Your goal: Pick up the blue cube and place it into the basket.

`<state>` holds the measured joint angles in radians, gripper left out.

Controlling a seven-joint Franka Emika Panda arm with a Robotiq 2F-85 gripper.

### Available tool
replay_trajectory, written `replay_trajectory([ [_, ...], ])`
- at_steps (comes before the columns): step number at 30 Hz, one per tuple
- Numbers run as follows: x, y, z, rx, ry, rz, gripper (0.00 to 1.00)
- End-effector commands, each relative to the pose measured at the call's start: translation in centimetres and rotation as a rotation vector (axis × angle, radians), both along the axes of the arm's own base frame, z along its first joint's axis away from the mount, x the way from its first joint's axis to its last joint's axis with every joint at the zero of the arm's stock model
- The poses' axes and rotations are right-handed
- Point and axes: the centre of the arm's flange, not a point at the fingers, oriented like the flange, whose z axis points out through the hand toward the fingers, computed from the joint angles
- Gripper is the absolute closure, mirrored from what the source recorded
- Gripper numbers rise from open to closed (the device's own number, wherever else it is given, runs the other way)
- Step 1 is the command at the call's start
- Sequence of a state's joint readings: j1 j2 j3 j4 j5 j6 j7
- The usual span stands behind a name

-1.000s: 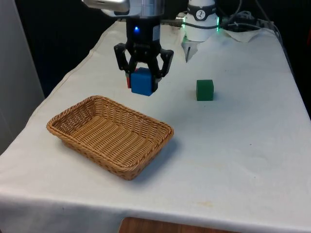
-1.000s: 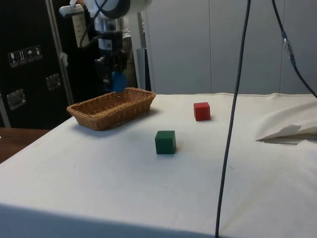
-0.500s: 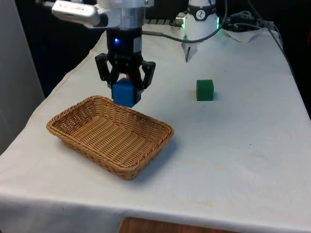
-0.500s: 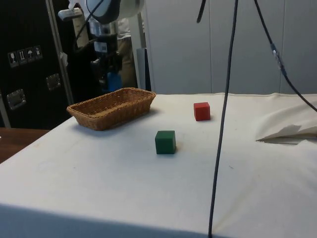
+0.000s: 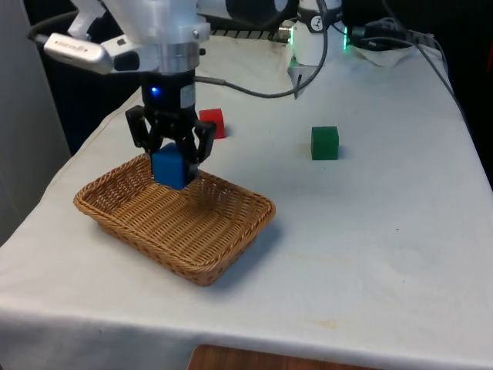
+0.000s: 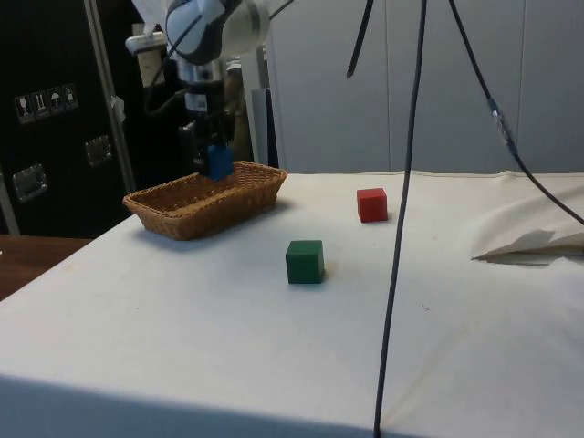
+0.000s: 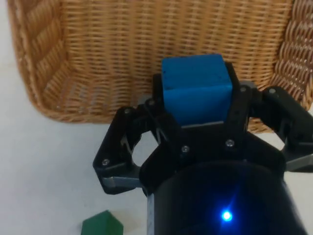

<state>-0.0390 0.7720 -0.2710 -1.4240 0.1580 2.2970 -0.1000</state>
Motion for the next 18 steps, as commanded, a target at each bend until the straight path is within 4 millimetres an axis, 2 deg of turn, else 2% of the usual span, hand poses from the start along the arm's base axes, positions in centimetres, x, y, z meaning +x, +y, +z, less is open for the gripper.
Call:
replay_trajectory([
  [1, 0.1, -0.4, -0.3, 0.006, 0.000, -0.002, 0.95],
  [4, 0.3, -1.3, -1.1, 0.000, 0.001, -0.013, 0.95],
  [14, 1.3, -2.3, -2.9, -0.019, -0.003, -0.031, 0.95],
  [18, 1.8, -3.0, -4.3, -0.017, -0.002, -0.045, 0.95],
])
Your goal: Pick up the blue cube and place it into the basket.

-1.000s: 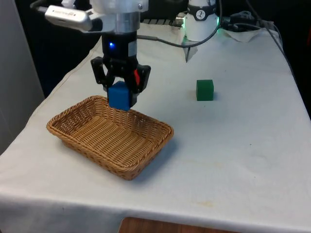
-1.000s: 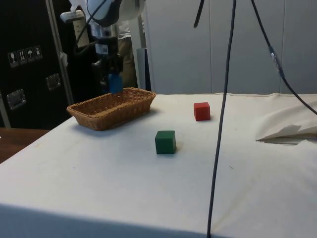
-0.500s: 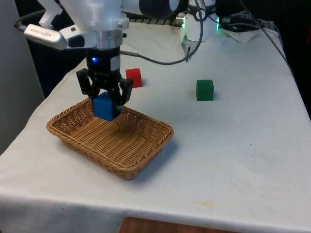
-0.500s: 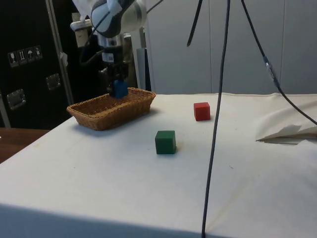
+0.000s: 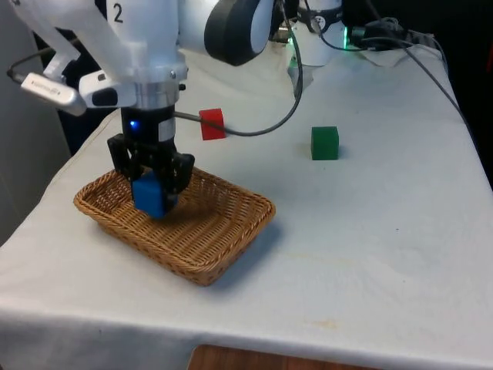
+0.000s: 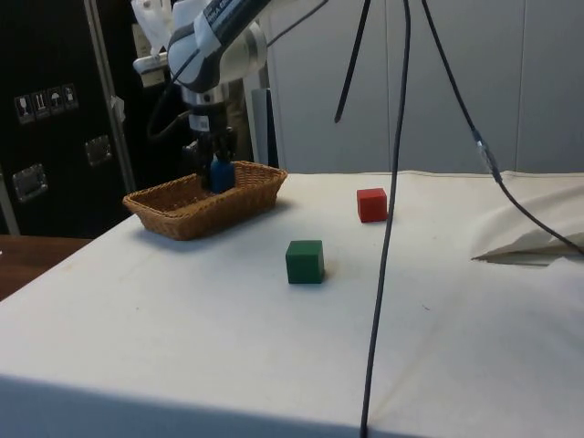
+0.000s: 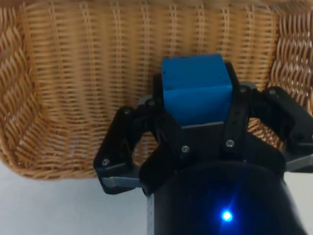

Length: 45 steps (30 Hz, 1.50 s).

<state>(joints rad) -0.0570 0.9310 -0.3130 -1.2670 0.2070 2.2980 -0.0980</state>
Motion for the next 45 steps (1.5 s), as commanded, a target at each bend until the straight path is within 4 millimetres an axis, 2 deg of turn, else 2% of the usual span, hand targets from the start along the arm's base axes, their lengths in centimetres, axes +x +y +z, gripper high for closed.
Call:
replay_trajectory([
  [1, 0.1, -0.3, -0.5, 0.008, 0.001, -0.008, 0.95],
  [19, 0.3, -0.7, -1.4, 0.007, -0.001, -0.016, 0.95],
  [39, 0.2, -0.7, -1.5, 0.008, 0.003, -0.018, 0.95],
  [40, 0.2, -0.7, -1.5, 0.008, 0.003, -0.018, 0.93],
  [42, 0.1, -0.7, -1.5, 0.008, 0.004, -0.018, 0.78],
  [43, 0.1, -0.7, -1.6, 0.008, 0.005, -0.018, 0.60],
  [44, 0.2, -0.7, -1.5, 0.002, 0.004, -0.016, 0.51],
  [45, 0.1, -0.7, -1.6, 0.008, 0.005, -0.017, 0.51],
])
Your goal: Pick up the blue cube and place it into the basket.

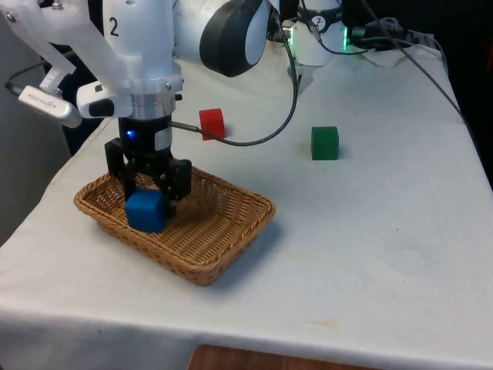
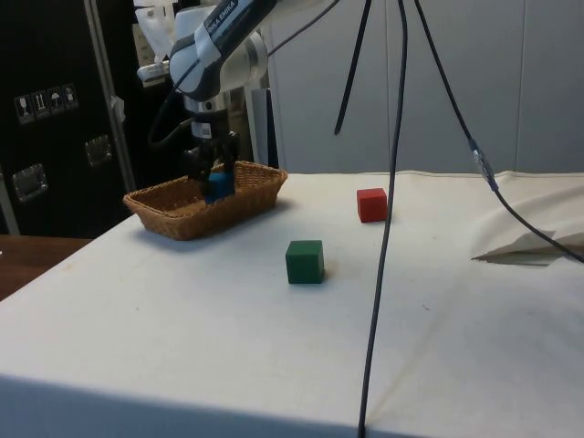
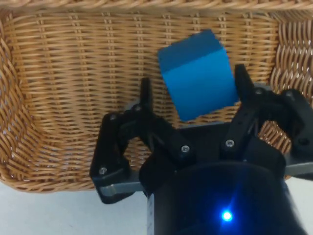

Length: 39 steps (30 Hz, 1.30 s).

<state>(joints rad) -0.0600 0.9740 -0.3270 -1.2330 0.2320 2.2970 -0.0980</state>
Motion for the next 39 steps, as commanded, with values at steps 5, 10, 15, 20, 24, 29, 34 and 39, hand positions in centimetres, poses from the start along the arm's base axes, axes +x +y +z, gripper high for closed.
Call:
replay_trajectory([
  [5, 0.0, 0.0, -0.1, 0.006, 0.001, -0.001, 0.03],
  [10, 0.0, 0.1, -0.1, 0.007, 0.000, 0.000, 0.00],
  [15, 0.1, 0.1, 1.1, 0.003, -0.002, 0.000, 0.00],
  [20, 0.3, 0.5, 2.8, 0.003, -0.006, 0.003, 0.00],
  [24, 0.4, 0.9, 4.1, 0.006, -0.007, 0.003, 0.00],
  [29, 0.6, 1.9, 6.0, 0.010, -0.014, 0.004, 0.00],
  [34, 0.8, 3.7, 8.1, 0.013, -0.013, 0.010, 0.00],
  [39, 1.0, 5.0, 9.7, 0.011, -0.011, 0.011, 0.00],
])
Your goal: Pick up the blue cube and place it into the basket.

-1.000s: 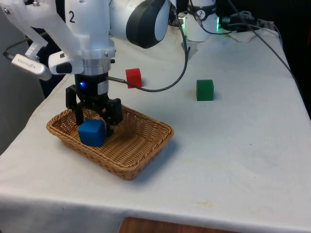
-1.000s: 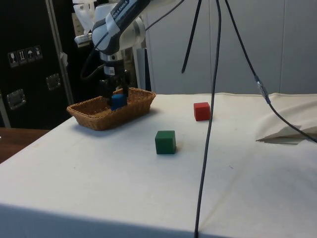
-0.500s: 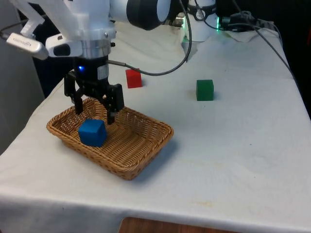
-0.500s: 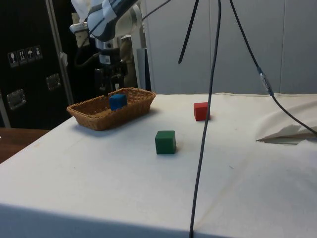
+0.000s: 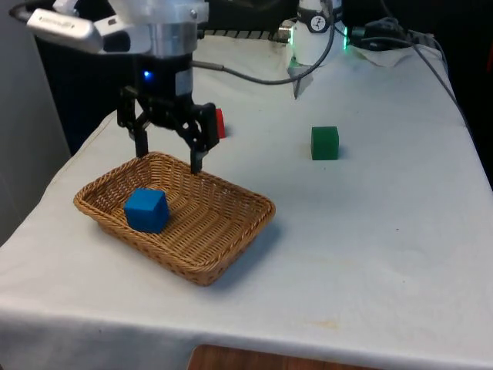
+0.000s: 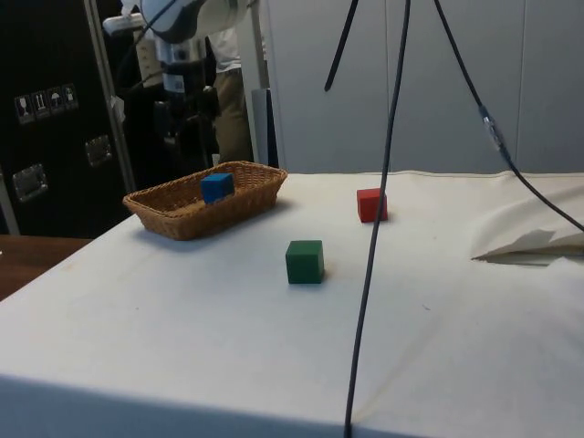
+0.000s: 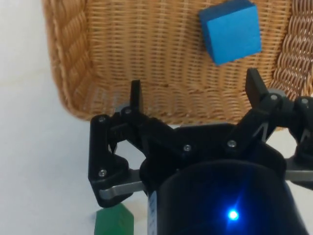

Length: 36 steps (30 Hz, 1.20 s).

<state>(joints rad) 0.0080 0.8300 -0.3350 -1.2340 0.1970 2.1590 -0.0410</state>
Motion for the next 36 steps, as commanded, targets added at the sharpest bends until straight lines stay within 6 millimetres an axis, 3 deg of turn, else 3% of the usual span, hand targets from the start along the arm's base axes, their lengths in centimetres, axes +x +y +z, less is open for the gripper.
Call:
replay_trajectory([
  [1, -0.1, 0.5, 0.5, -0.004, 0.000, -0.001, 0.00],
  [3, -0.1, 1.2, 1.6, -0.005, 0.005, 0.001, 0.00],
  [4, 0.0, 0.9, 1.1, -0.001, 0.005, 0.003, 0.00],
  [9, -0.2, 2.5, 3.9, -0.005, 0.008, 0.008, 0.00],
  [12, -0.1, 2.5, 4.1, -0.001, 0.013, 0.012, 0.00],
  [14, -0.4, 3.5, 5.7, -0.007, 0.013, 0.013, 0.00],
  [21, -0.7, 5.1, 8.2, -0.015, 0.027, 0.030, 0.00],
  [22, -0.6, 4.9, 7.8, -0.011, 0.026, 0.032, 0.00],
  [30, -1.7, 6.7, 11.5, -0.025, 0.056, 0.058, 0.00],
  [32, -1.6, 6.5, 11.3, -0.023, 0.059, 0.056, 0.00],
  [36, -2.3, 7.3, 13.0, -0.028, 0.069, 0.069, 0.00],
])
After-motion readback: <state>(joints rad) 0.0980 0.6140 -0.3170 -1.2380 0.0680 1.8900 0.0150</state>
